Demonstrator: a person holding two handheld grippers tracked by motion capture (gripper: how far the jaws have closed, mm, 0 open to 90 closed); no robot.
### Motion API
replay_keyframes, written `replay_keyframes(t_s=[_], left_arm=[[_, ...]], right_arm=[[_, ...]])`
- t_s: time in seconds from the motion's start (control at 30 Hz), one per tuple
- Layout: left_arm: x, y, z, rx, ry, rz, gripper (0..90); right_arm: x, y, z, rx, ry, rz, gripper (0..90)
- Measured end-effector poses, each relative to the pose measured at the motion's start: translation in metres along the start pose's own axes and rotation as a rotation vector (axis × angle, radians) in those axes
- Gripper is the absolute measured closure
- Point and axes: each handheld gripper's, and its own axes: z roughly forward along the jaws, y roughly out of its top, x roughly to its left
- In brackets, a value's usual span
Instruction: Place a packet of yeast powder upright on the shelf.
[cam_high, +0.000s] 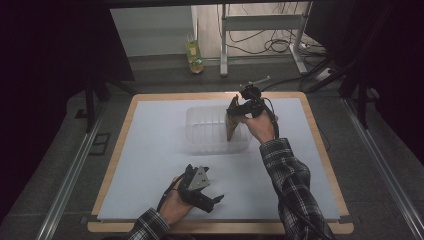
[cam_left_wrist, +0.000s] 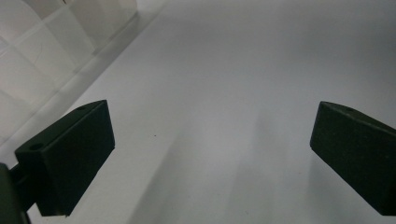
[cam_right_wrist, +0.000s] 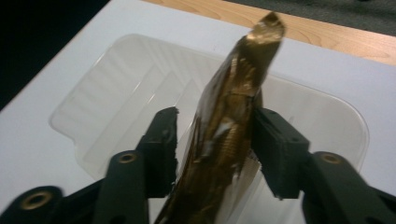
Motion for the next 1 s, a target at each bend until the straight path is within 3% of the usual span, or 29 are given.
replay_keyframes(t_s=[0.23,0.33,0.43,0.53,0.83,1.0], left_arm=[[0.000,0.000,0.000,-0.001,-0.001,0.004,0.0],[0.000,0.000,0.001,0.000,-0.001,0.003,0.0],[-0.001,0.000,0.001,0.000,-0.003,0.004,0.0],[-0.001,0.000,0.001,0.001,-0.002,0.006,0.0],[-0.002,0.000,0.002,0.003,-0.004,0.014,0.0],[-0.002,0.000,0.002,0.004,-0.006,0.014,0.0]], right_arm=[[0.005,-0.001,-0.005,-0.011,-0.013,-0.016,34.7],[0.008,-0.002,-0.008,-0.017,-0.041,-0.057,32.2],[0.009,-0.005,-0.010,-0.026,-0.039,-0.085,30.1],[0.009,-0.009,-0.013,-0.038,-0.028,-0.095,26.5],[0.013,-0.018,-0.022,-0.055,-0.068,-0.122,13.7],[0.013,-0.024,-0.025,-0.064,-0.044,-0.151,10.4]])
